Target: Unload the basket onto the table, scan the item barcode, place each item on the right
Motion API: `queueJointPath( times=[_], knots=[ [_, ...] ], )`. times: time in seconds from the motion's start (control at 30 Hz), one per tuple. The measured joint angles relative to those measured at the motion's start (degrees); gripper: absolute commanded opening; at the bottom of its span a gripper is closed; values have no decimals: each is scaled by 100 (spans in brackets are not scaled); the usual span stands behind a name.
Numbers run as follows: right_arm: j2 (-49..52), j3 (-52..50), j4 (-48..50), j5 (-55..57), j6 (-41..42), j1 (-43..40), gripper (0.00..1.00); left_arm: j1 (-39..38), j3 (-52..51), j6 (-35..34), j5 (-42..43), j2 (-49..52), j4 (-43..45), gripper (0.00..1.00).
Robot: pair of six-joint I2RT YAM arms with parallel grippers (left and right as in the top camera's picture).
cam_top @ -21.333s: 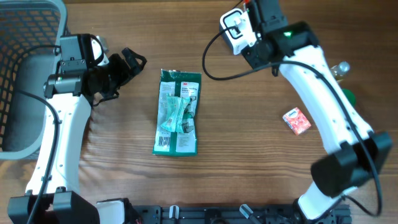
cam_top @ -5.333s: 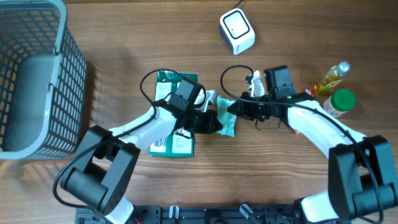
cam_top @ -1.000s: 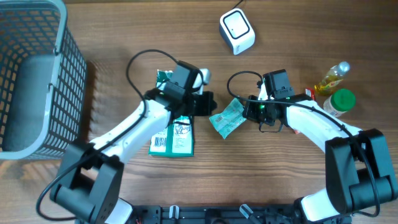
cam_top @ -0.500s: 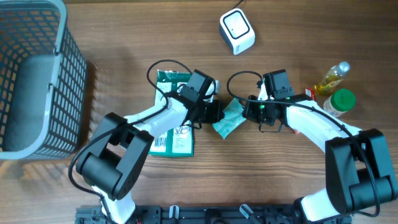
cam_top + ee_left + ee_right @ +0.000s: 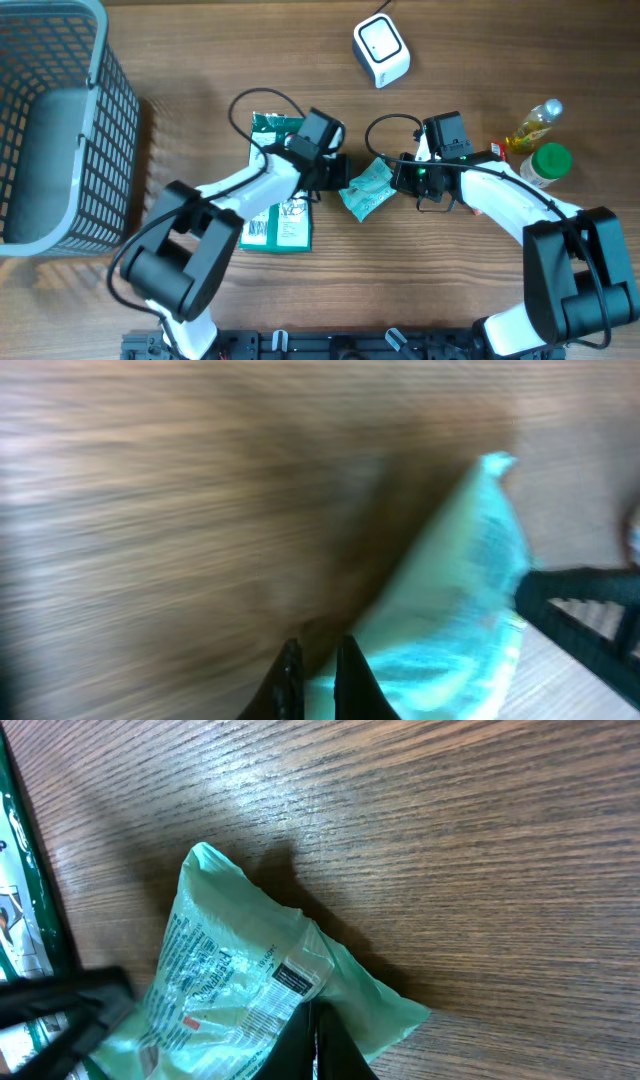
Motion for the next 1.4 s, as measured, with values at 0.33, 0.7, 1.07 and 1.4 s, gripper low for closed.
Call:
queueJointPath(
  times=[0.33, 0.7, 1.07, 1.4],
  knots=[
    [-63, -2, 48, -46, 24, 2, 47, 151, -52, -2, -404, -1073, -595, 4],
    [-573, 380, -756, 9, -251, -4, 73, 107, -57, -2, -444, -1064, -1226, 4],
    [-809, 511, -1174, 789, -614, -7, 81, -413, -57, -2, -468, -623, -970, 4],
    [-437, 511, -1189, 925, -654, -7, 81, -804, -55, -87, -468, -162, -557, 4]
  ],
)
